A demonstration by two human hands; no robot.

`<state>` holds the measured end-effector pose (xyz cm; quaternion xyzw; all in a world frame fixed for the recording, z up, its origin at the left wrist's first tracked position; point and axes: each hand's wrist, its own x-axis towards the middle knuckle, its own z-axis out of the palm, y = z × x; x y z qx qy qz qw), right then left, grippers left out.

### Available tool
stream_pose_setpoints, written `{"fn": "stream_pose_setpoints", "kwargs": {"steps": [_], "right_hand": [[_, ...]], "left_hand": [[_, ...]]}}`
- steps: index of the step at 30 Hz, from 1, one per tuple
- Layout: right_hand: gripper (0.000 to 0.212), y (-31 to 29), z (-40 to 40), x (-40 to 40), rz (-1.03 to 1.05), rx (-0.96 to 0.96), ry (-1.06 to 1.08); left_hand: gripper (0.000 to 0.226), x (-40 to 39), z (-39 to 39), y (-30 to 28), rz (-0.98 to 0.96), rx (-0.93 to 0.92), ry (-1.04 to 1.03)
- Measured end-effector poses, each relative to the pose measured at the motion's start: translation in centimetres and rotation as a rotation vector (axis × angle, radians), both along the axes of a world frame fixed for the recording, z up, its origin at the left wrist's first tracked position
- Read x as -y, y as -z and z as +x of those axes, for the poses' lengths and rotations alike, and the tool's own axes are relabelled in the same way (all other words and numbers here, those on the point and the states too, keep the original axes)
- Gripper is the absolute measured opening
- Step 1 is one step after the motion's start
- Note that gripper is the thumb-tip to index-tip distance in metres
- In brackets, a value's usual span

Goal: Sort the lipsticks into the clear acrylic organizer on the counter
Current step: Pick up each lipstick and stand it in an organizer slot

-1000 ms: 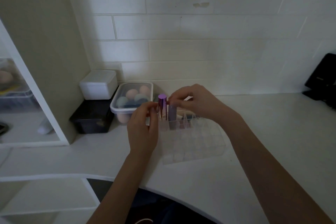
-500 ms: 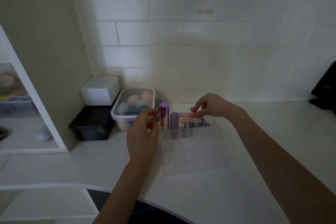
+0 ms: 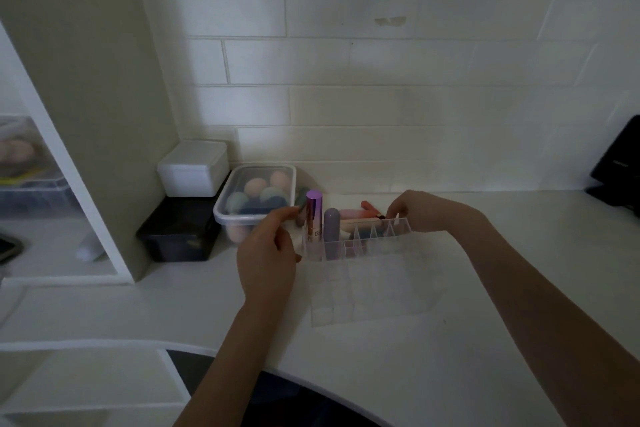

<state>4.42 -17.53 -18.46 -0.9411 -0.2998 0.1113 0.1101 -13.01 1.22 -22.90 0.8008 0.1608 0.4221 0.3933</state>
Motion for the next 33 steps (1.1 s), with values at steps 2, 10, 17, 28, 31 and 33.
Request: {"fn": "stream_pose_setpoints", "kwargs": {"steps": [2,10,17,28,31,33], "right_hand": [[0.018,0.1,-0.2,0.2,0.046,0.051,0.009],[0.013,-4.7,-5.9,2.2,0.938,-0.094,0.025],[0.02,-5.4,-11.7,1.7,1.077,-0.277,-0.131],[0.016,-3.6,-10.0,0.2,1.216,-0.026,0.047],[0.015,-2.2,-9.8,-0.8,1.093,0.088,0.0],[0.009,-1.8,-9.8,-1.4,1.048,0.119,-0.038]], "left_hand": [[0.031,0.6,-0.4,-0.2,-0.041,0.063,-0.011],[0.033,3.9,-4.2,-1.4,0.195,0.267,0.09],[0.056,6.5,-4.7,-3.0,0.024,0.08,0.592],[0.015,5.3,-4.7,-2.1,-0.16,0.076,0.171],[0.017,4.0,-4.2,-1.3,-0.145,0.085,0.083],[0.016,2.9,-3.7,-1.1,-0.142,0.085,0.065]]}}
